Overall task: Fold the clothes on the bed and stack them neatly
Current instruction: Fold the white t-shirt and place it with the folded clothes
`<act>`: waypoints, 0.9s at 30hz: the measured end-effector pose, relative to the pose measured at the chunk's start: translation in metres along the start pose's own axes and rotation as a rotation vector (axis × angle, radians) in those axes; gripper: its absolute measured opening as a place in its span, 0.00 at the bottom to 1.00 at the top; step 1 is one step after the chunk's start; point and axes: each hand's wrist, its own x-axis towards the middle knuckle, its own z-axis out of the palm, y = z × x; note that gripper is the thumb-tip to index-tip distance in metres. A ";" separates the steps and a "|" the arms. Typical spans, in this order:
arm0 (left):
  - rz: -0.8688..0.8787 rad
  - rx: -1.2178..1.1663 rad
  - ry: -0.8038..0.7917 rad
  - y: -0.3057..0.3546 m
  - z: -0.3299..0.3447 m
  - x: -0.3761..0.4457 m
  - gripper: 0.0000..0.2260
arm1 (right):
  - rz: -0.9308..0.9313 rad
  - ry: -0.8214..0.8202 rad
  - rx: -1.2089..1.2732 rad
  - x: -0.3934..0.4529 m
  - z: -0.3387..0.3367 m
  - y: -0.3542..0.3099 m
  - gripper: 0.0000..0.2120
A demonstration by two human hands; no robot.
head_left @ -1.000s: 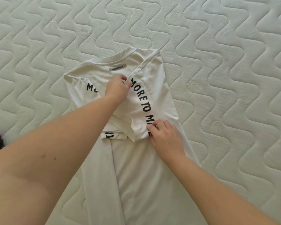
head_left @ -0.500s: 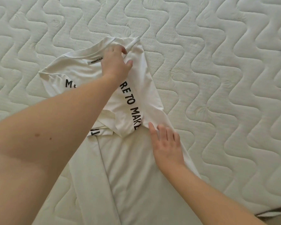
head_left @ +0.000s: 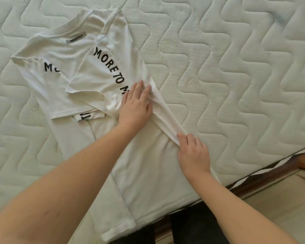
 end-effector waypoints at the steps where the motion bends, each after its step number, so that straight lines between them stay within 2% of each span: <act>1: -0.030 -0.019 0.028 0.007 0.000 -0.013 0.25 | 0.021 -0.021 0.006 -0.006 -0.001 0.004 0.18; 3: -0.096 -0.121 0.133 0.021 0.001 -0.038 0.21 | 0.054 -0.054 0.027 -0.018 -0.002 0.011 0.17; 5: -0.240 -0.363 0.216 0.041 0.002 -0.059 0.14 | 0.089 -0.088 0.050 -0.032 -0.002 0.016 0.17; 6: -0.369 -0.527 0.200 0.052 0.003 -0.065 0.13 | 0.107 -0.094 0.055 -0.039 -0.003 0.017 0.17; 8: -0.689 -0.807 0.060 0.071 0.007 -0.067 0.17 | 0.128 -0.085 0.028 -0.053 -0.003 0.020 0.17; 10: -0.861 -1.012 -0.090 0.082 0.010 -0.060 0.19 | 0.164 -0.063 -0.018 -0.066 -0.003 0.025 0.17; 13: -0.932 -1.134 -0.234 0.088 0.009 -0.052 0.17 | 0.305 -0.159 -0.032 -0.081 -0.007 0.036 0.23; 16: -0.943 -1.207 -0.218 0.082 0.007 -0.053 0.13 | 0.375 -0.273 0.005 -0.098 -0.007 0.042 0.25; 18: -0.910 -1.230 -0.161 0.073 0.008 -0.060 0.12 | 0.342 -0.259 0.037 -0.106 -0.009 0.038 0.23; 23: -0.776 -0.960 0.025 0.042 0.017 -0.081 0.12 | 0.236 -0.131 0.119 -0.130 -0.016 0.016 0.18; 25: -0.781 -0.926 0.060 0.035 0.019 -0.087 0.10 | 0.156 -0.136 0.124 -0.140 -0.014 0.008 0.20; 27: -0.771 -0.898 0.013 0.030 0.024 -0.092 0.12 | 0.093 -0.195 0.114 -0.152 -0.009 0.002 0.27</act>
